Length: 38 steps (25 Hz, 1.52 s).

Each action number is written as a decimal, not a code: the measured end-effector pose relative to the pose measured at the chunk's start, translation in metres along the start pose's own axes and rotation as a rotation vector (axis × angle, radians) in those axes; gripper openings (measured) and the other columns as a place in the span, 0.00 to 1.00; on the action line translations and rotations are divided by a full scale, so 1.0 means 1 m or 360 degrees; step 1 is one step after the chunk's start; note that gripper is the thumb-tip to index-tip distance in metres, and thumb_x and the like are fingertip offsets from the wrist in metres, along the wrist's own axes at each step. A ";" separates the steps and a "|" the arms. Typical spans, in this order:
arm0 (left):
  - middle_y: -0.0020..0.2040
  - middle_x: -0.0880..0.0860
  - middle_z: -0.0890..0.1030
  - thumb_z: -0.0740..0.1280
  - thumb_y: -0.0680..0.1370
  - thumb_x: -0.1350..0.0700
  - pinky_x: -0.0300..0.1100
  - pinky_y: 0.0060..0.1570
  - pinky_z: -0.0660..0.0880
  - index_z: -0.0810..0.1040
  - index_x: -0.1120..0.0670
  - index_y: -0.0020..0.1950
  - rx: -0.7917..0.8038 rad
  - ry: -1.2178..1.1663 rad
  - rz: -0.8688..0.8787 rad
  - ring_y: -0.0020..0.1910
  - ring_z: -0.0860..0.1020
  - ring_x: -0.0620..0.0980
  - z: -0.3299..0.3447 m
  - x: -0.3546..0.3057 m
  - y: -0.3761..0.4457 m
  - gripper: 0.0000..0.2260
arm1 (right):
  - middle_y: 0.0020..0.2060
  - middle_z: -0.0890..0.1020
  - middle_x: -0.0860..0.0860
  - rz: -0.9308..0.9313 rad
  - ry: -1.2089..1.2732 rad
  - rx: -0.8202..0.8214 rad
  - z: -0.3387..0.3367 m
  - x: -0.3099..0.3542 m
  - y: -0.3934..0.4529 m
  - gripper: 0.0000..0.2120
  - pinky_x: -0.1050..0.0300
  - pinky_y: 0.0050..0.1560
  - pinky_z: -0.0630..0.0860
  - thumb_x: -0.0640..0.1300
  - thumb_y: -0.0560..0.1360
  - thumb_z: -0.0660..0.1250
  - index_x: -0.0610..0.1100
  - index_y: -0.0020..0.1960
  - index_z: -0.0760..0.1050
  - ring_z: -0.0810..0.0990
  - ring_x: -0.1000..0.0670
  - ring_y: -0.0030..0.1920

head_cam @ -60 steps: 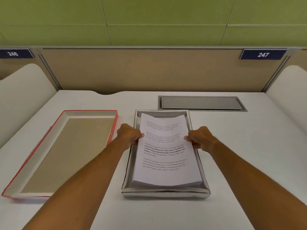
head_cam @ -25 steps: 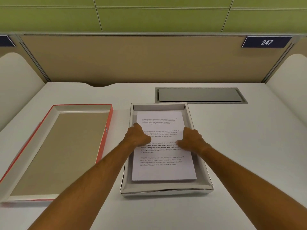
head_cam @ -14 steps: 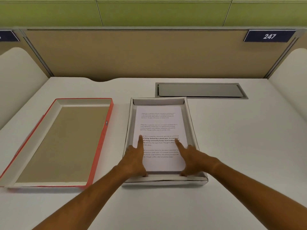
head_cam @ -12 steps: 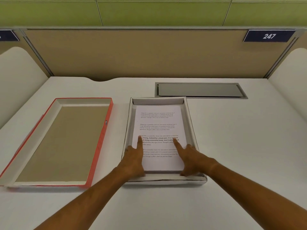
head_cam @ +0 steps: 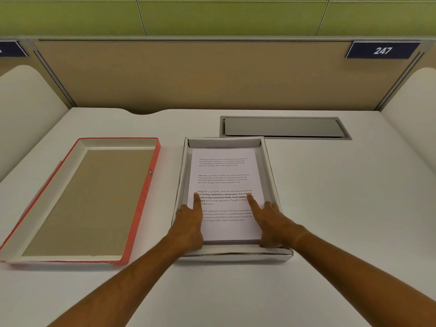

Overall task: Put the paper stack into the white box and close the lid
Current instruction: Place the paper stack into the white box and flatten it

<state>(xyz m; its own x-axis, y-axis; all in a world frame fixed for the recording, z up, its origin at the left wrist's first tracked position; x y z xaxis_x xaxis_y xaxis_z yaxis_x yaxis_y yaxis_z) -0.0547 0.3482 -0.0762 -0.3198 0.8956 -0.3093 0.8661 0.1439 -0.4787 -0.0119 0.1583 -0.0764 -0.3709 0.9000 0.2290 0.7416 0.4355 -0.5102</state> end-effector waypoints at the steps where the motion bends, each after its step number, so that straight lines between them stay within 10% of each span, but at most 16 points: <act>1: 0.75 0.58 0.59 0.76 0.70 0.54 0.49 0.66 0.69 0.36 0.50 0.78 0.0015 -0.0066 0.0017 0.72 0.65 0.57 -0.003 0.000 -0.001 0.53 | 0.71 0.61 0.38 0.0022 0.0044 0.0028 -0.001 -0.001 0.000 0.59 0.45 0.68 0.68 0.46 0.69 0.76 0.48 0.77 0.30 0.65 0.40 0.70; 6: 0.69 0.53 0.76 0.79 0.64 0.43 0.42 0.53 0.75 0.67 0.51 0.70 0.0069 -0.0814 0.0080 0.64 0.75 0.53 -0.040 -0.001 0.002 0.39 | 0.73 0.68 0.43 0.0048 0.0767 0.0072 -0.028 0.000 0.005 0.53 0.47 0.67 0.70 0.49 0.68 0.76 0.44 0.78 0.42 0.72 0.42 0.67; 13: 0.76 0.63 0.63 0.58 0.75 0.33 0.59 0.70 0.60 0.58 0.55 0.77 0.0287 -0.1671 -0.0191 0.72 0.64 0.64 -0.066 0.005 0.012 0.37 | 0.72 0.71 0.45 0.0175 0.1752 -0.0163 -0.077 -0.009 0.007 0.31 0.38 0.73 0.58 0.56 0.77 0.64 0.44 0.75 0.61 0.65 0.39 0.72; 18: 0.69 0.62 0.71 0.47 0.77 0.32 0.52 0.54 0.67 0.61 0.58 0.75 0.0226 -0.1844 -0.0279 0.43 0.77 0.55 -0.077 -0.004 0.018 0.37 | 0.68 0.74 0.44 0.0303 0.1946 -0.0082 -0.073 -0.002 0.024 0.27 0.38 0.72 0.60 0.64 0.78 0.54 0.50 0.71 0.65 0.71 0.39 0.67; 21: 0.71 0.63 0.70 0.45 0.75 0.29 0.57 0.64 0.66 0.61 0.60 0.75 0.0287 -0.1839 -0.0381 0.64 0.73 0.64 -0.074 0.000 0.028 0.42 | 0.49 0.82 0.50 0.0322 0.2045 -0.0090 -0.068 -0.004 0.035 0.20 0.42 0.58 0.69 0.66 0.78 0.49 0.56 0.54 0.73 0.79 0.44 0.50; 27: 0.74 0.65 0.65 0.45 0.70 0.24 0.61 0.69 0.63 0.55 0.61 0.77 0.0325 -0.1942 -0.0493 0.71 0.66 0.66 -0.075 0.009 0.040 0.49 | 0.30 0.81 0.53 0.0437 0.2088 -0.0170 -0.067 -0.020 0.041 0.22 0.48 0.41 0.76 0.69 0.76 0.49 0.52 0.41 0.67 0.79 0.48 0.35; 30: 0.76 0.64 0.62 0.46 0.70 0.24 0.61 0.69 0.61 0.50 0.60 0.78 0.0365 -0.1994 -0.0480 0.72 0.64 0.67 -0.077 0.010 0.045 0.50 | 0.44 0.81 0.51 0.0400 0.1978 -0.0052 -0.074 -0.017 0.045 0.27 0.45 0.54 0.69 0.70 0.76 0.45 0.50 0.56 0.69 0.80 0.41 0.50; 34: 0.76 0.63 0.63 0.45 0.72 0.25 0.58 0.71 0.59 0.48 0.59 0.79 0.0358 -0.2027 -0.0414 0.73 0.63 0.65 -0.080 0.007 0.061 0.47 | 0.77 0.58 0.46 0.0256 0.1508 -0.0227 -0.115 -0.014 0.076 0.39 0.42 0.73 0.55 0.68 0.77 0.38 0.45 0.79 0.50 0.56 0.40 0.77; 38: 0.75 0.63 0.65 0.45 0.72 0.25 0.58 0.71 0.60 0.48 0.60 0.78 0.0390 -0.2061 -0.0408 0.72 0.65 0.64 -0.076 0.011 0.078 0.48 | 0.75 0.65 0.40 0.0227 0.1009 -0.0332 -0.149 -0.022 0.121 0.42 0.41 0.75 0.56 0.69 0.77 0.40 0.39 0.76 0.61 0.63 0.39 0.74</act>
<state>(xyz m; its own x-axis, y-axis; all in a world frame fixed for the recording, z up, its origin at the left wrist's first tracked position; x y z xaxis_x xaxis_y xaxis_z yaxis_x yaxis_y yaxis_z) 0.0386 0.4009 -0.0549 -0.7101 -0.2051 -0.6736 0.6806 0.0456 -0.7313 0.1698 0.1938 -0.0196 0.0903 0.7588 0.6451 0.8747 0.2493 -0.4157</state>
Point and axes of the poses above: each hand's wrist, its own y-axis towards the middle knuckle, its own z-axis out of the palm, x = y × z, the point moved 7 cm from there along y, towards the middle knuckle
